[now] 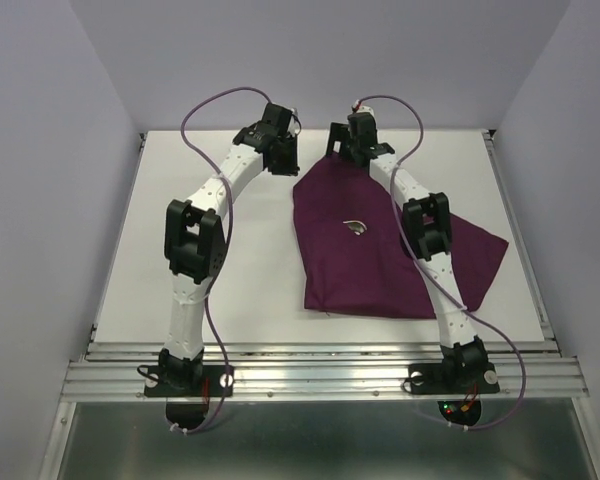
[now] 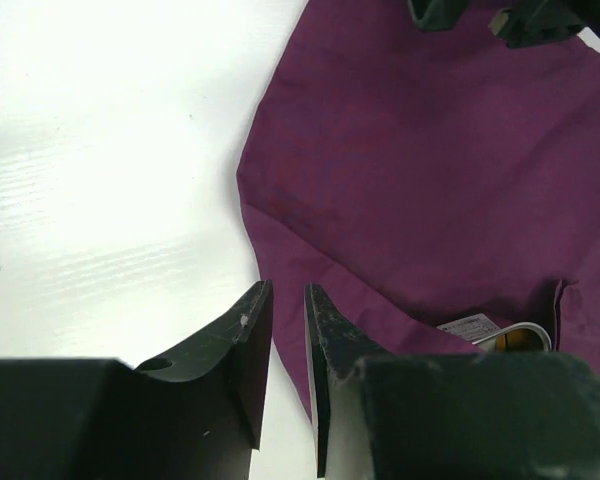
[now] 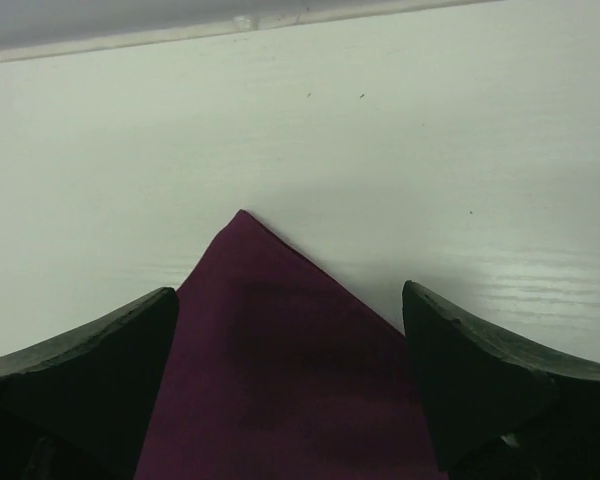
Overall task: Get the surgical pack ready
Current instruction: Pack the surgical kit at the center of the board.
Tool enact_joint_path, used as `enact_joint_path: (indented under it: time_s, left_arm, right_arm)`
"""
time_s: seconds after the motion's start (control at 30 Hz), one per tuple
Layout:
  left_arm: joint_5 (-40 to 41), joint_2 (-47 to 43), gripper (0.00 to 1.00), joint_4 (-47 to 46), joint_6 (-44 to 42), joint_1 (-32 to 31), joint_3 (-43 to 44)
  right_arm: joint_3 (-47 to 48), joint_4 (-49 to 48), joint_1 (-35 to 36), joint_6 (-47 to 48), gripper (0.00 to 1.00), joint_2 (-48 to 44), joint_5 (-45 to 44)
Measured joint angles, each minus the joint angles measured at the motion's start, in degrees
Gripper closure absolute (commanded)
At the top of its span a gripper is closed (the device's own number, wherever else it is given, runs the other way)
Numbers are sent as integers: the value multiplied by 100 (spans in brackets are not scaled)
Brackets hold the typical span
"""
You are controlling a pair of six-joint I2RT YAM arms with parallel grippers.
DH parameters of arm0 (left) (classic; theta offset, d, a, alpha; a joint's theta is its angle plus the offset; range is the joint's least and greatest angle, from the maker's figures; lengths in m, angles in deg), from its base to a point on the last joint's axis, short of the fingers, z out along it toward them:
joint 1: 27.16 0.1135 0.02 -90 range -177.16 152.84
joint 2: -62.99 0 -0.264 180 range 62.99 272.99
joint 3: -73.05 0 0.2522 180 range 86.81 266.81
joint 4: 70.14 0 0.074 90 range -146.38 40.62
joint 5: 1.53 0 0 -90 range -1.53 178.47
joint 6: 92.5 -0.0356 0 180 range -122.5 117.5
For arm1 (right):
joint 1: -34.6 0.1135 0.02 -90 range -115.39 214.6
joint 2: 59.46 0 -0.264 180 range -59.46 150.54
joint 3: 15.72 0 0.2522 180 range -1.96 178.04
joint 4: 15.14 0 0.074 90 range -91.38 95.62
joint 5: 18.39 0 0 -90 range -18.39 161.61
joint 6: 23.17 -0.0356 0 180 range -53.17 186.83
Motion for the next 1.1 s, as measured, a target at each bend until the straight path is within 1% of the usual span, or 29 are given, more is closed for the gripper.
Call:
enact_joint_path:
  time_s: [0.1,0.2,0.3,0.33,0.4,0.43,0.5,0.53,0.57,0.6,0.63,0.77,0.97,1.1]
  left_arm:
    - [-33,7,69,17,0,0,-2]
    - [-107,7,69,20,4,2,-13]
    - [-164,7,70,20,7,2,-13]
    - [-181,7,71,20,9,4,-15]
    - [-203,7,71,13,11,9,-28]
    - [-214,7,71,7,9,9,-42]
    - [-232,7,71,-4,13,9,-101]
    - [-234,7,72,-7,13,11,-149]
    - [-234,7,72,2,22,11,-186]
    - [-236,7,72,-7,26,11,-214]
    - [-236,7,72,0,28,11,-267]
    - [-238,4,73,-17,48,17,-332]
    - [-256,-4,74,-101,96,74,-553]
    - [-256,-7,74,-151,133,114,-680]
  right_arm:
    - [153,-35,0,87,3,229,-2]
    - [146,-131,0,168,8,310,2]
    - [107,-181,0,212,24,310,20]
    - [105,-201,0,225,35,310,24]
    - [63,-232,0,249,46,310,46]
    - [31,-249,0,245,56,310,61]
    - [2,-275,0,254,65,310,76]
    - [-44,-299,-2,254,71,308,81]
    - [-74,-337,-4,256,76,297,90]
    - [-131,-367,-9,251,78,273,94]
    - [-175,-385,-13,260,84,251,114]
    - [-273,-367,-28,229,99,168,234]
    - [-551,-308,-33,216,99,-140,393]
    - [-1036,-341,-33,160,99,-673,476]
